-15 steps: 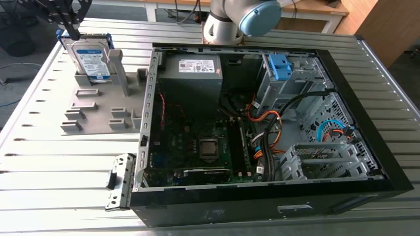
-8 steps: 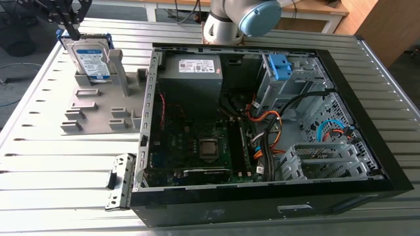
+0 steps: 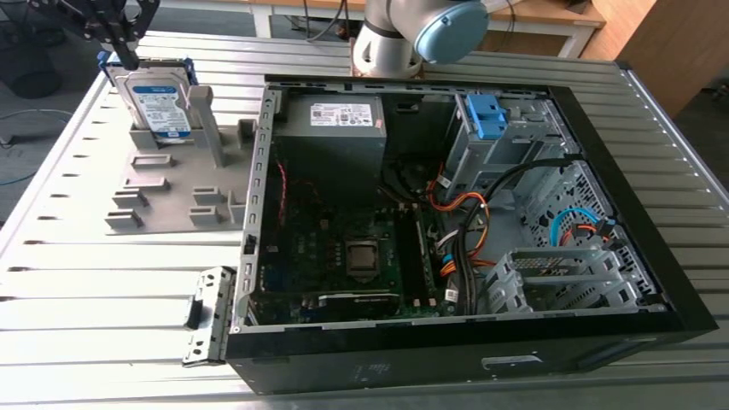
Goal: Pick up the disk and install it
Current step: 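Pick up the disk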
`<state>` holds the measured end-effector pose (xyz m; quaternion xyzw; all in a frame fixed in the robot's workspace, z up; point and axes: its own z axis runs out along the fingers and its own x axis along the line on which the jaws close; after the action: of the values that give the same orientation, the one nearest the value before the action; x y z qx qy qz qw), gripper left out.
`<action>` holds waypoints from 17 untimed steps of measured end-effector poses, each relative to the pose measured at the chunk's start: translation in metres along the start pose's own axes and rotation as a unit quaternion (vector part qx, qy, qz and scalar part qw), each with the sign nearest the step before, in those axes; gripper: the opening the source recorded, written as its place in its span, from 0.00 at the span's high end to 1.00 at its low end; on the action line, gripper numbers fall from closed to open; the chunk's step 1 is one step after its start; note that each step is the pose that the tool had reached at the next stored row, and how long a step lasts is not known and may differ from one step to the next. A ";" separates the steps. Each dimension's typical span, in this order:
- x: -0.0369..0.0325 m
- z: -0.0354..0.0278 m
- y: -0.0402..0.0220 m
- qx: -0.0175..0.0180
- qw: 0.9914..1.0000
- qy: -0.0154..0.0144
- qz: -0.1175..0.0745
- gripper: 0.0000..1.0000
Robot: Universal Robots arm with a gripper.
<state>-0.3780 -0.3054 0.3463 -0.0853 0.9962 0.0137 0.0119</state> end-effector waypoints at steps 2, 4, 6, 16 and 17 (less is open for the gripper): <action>0.0000 0.0000 0.0000 0.000 1.000 0.000 -0.003 0.89; 0.0000 0.0000 0.0000 0.000 1.000 0.000 -0.007 0.89; 0.0000 0.0000 0.0000 0.000 1.000 0.000 -0.010 0.89; 0.0000 0.0000 0.0000 -0.001 1.000 0.001 -0.026 0.89; 0.0000 0.0000 0.0000 -0.001 1.000 0.001 -0.028 0.89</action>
<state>-0.3780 -0.3054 0.3464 -0.1132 0.9934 0.0140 0.0115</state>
